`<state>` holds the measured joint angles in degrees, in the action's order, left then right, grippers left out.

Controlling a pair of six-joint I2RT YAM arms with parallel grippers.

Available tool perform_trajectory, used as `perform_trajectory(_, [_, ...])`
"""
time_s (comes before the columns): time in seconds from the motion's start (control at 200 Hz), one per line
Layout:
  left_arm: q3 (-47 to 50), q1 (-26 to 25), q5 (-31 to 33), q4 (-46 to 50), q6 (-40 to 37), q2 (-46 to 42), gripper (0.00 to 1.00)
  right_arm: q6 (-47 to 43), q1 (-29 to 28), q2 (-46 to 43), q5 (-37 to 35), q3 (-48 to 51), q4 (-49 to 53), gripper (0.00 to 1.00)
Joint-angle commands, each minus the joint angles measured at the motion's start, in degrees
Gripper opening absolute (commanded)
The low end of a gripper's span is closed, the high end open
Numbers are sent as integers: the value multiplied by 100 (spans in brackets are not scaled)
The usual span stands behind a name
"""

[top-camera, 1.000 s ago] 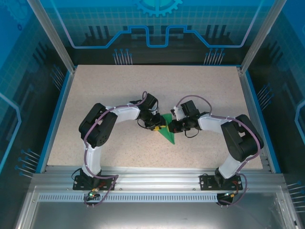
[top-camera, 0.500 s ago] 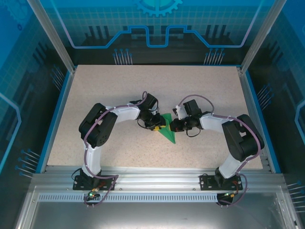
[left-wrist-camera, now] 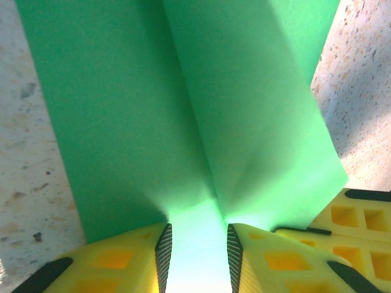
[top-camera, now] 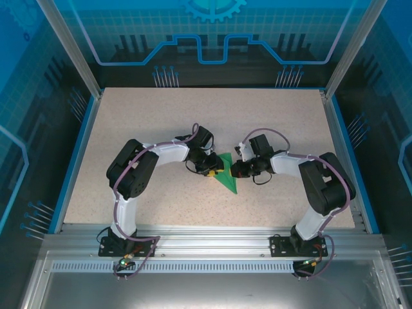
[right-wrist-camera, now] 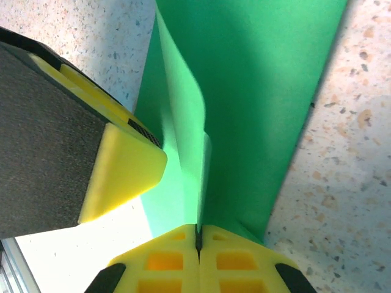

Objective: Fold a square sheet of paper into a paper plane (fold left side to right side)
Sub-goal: Fourth fold the wing at the center of the table.

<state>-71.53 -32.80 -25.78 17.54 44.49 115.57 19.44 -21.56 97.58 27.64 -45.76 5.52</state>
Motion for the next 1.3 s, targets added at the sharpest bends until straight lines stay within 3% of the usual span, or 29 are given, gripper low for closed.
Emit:
perform_trajectory(0.0, [-63,-20,73,232,-142,143,35,-105,142,146,75,-41,106,4])
perform_trajectory(1.296, [-28,-29,84,223,-125,167,34,-265,196,433,-155,-218,425,5])
